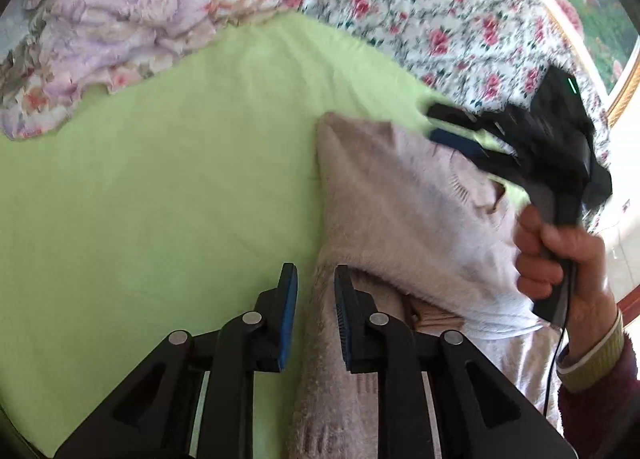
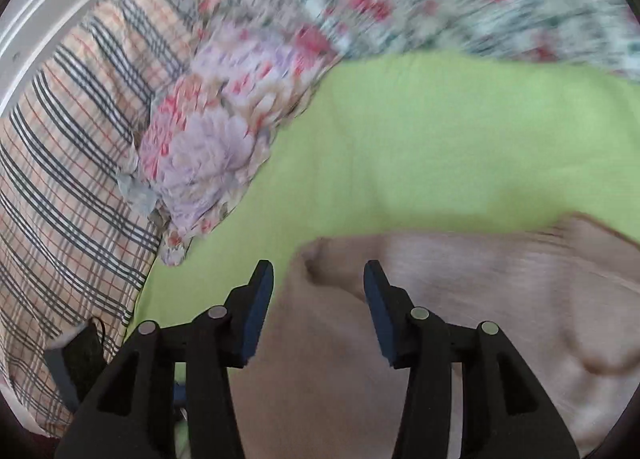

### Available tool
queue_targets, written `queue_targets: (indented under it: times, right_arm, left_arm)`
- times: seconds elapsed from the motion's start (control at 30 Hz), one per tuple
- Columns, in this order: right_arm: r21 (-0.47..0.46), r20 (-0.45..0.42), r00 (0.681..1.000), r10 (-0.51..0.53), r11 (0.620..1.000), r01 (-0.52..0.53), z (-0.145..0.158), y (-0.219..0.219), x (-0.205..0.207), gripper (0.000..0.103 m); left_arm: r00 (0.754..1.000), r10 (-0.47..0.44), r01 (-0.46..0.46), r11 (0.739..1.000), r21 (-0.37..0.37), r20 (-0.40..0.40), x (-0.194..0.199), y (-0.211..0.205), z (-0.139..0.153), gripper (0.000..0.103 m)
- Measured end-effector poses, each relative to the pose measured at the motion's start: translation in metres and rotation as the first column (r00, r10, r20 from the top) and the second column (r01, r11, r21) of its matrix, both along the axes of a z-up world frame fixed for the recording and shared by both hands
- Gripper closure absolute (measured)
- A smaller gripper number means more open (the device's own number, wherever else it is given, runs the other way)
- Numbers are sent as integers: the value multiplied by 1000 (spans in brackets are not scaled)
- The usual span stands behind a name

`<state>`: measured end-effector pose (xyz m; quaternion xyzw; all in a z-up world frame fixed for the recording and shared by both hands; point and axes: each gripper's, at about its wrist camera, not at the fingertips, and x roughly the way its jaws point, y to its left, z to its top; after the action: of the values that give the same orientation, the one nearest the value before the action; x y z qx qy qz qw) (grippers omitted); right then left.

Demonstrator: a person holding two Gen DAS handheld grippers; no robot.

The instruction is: Fold small clothes

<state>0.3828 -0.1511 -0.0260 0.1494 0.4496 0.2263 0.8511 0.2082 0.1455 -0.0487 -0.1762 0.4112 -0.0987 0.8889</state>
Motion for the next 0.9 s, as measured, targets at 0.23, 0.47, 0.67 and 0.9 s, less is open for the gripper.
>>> queue_targets:
  times: [0.23,0.47,0.67,0.9]
  right_arm:
    - [-112,-13,978,-208,972,205,9,-105,-87,54]
    - [-220,-62,881,-470,867,447,-6,-204,-179,54]
    - [-239,-121,898,-422,891,386,-28,-195,-190,57]
    - [-240,43,898,-437,868,434,16,-183,-202,95]
  left_arm:
    - [1000,-25,24,998,64,11,30,-13,15,58]
    - [1000,-16,18,989,144,-21,57,-26,5,55]
    - [999,-8,18,979,201,-51,66,-40,-8,54]
    - [999,-26,39,945,325,-44,67,-58,-8,52]
